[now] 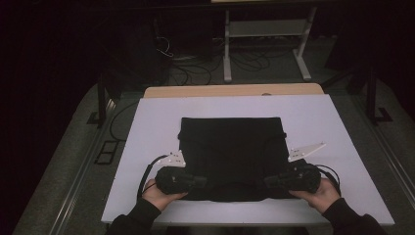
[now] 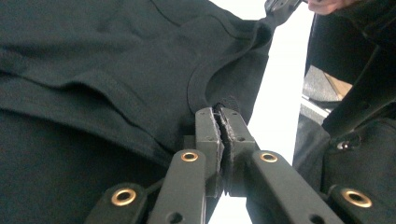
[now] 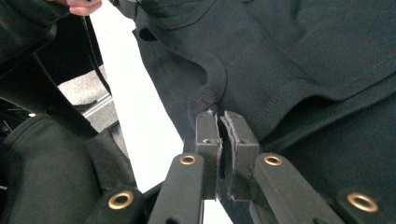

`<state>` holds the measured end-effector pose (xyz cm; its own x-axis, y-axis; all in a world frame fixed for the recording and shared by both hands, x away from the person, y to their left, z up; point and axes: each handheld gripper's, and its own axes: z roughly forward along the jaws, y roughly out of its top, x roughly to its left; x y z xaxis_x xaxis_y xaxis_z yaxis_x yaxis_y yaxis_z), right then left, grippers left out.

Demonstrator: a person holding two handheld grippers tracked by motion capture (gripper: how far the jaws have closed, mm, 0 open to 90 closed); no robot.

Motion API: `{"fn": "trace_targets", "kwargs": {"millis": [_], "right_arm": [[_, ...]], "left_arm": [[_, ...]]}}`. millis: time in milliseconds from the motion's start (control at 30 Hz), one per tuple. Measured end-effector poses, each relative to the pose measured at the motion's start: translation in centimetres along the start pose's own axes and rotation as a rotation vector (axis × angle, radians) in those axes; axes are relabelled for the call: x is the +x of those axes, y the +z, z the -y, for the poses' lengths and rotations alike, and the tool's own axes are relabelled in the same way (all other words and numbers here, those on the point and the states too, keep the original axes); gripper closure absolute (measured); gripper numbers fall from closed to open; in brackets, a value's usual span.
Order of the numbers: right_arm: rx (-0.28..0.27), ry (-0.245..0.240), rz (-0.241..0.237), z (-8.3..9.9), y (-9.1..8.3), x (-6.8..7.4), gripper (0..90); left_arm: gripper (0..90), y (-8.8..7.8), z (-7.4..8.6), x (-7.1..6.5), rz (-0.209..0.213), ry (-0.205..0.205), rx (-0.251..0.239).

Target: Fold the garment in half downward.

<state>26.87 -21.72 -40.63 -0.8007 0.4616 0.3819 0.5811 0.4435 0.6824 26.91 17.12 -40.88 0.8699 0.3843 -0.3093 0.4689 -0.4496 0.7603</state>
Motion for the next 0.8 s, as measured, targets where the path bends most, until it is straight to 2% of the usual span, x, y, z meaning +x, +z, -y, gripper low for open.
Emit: {"fn": "trace_targets", "kwargs": {"millis": [100, 200, 367, 800], "right_arm": [[0.012, 0.004, -0.004, 0.2, 0.1, 0.1, 83.8], [0.033, 0.007, -0.012, 0.5, 0.3, 0.0, 83.8], [0.068, 0.006, -0.022, 0.8, 0.6, 0.1, 83.7], [0.125, 0.005, -0.041, 1.2, 1.0, 0.2, 83.8]], "left_arm": [[85.6, 0.0, 0.3, 0.0, 0.01, -0.005, 0.02], [85.6, 0.0, 0.6, 0.1, 0.019, 0.01, 0.068], [85.6, 0.3, 1.0, 0.1, 0.031, 0.011, 0.123], [85.6, 0.7, 1.7, 0.2, 0.061, 0.011, 0.206]]}}
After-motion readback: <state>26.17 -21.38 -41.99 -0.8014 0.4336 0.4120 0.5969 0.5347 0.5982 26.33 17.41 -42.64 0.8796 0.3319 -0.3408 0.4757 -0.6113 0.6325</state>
